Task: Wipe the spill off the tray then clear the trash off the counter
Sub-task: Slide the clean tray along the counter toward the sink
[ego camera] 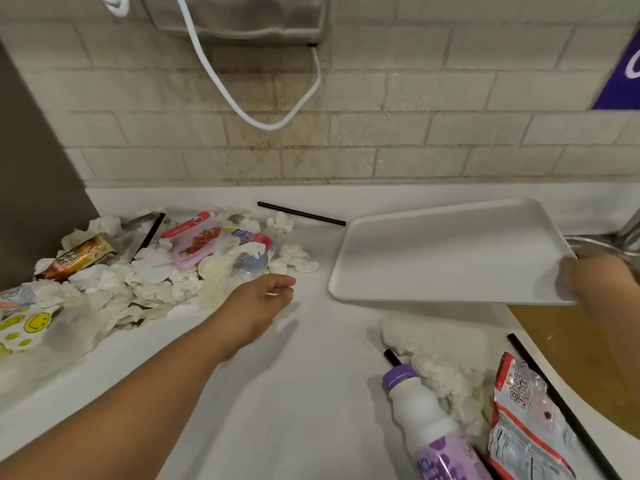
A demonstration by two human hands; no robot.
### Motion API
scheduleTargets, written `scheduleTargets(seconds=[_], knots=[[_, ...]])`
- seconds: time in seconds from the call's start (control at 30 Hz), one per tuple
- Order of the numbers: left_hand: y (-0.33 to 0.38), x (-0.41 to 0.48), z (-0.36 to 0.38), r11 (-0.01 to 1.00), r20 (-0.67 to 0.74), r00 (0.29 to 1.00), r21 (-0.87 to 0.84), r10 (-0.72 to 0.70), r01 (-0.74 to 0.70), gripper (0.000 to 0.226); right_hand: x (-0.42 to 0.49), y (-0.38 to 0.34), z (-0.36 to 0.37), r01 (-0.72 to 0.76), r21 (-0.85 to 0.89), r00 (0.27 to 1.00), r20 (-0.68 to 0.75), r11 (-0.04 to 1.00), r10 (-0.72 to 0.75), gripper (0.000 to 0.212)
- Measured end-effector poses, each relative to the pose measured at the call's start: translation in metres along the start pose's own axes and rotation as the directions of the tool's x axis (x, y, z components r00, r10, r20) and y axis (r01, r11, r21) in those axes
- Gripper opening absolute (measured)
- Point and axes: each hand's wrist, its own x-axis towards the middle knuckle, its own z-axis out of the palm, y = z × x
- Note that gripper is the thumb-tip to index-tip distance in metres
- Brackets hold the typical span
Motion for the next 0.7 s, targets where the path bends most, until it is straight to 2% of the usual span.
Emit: scheduleTargets(seconds=[0.07, 0.13, 0.2, 0.4, 0.57, 0.63, 0.7], knots=[[0.001, 0.013, 0.015, 0.972, 0.008, 0.998, 0.228, 0.059, -0.060, 0.034, 0.000, -0.002, 0.010, 0.021, -0.093, 0.998, 0.067, 0.995, -0.015, 0.032], [0.002, 0.025, 0.031, 0.874, 0.053, 0.986, 0.458, 0.156, -0.163, 0.044, 0.004, -0.003, 0.022, 0.050, -0.092, 0.996, 0.072, 0.995, -0.043, 0.033], [-0.001, 0.037, 0.045, 0.765, 0.111, 0.972, 0.601, 0.208, -0.232, 0.049, 0.012, -0.005, 0.031, 0.024, -0.061, 0.996, 0.092, 0.998, -0.019, 0.034], [-0.018, 0.058, 0.058, 0.631, 0.139, 0.975, 0.745, 0.172, -0.218, 0.046, 0.021, -0.001, 0.060, 0.123, -0.170, 0.982, 0.161, 0.978, -0.096, 0.036], [-0.015, 0.067, 0.049, 0.516, 0.053, 0.982, 0.845, 0.181, -0.141, 0.028, 0.022, -0.002, 0.080, 0.197, -0.313, 0.946, 0.309, 0.929, -0.097, 0.044], [-0.013, 0.067, 0.046, 0.495, 0.035, 0.981, 0.859, 0.193, -0.128, 0.025, 0.020, -0.003, 0.084, 0.236, -0.391, 0.935, 0.340, 0.890, -0.099, 0.052], [-0.015, 0.066, 0.045, 0.490, 0.034, 0.975, 0.860, 0.218, -0.140, 0.024, 0.020, -0.003, 0.085, 0.246, -0.391, 0.935, 0.337, 0.887, -0.110, 0.054]])
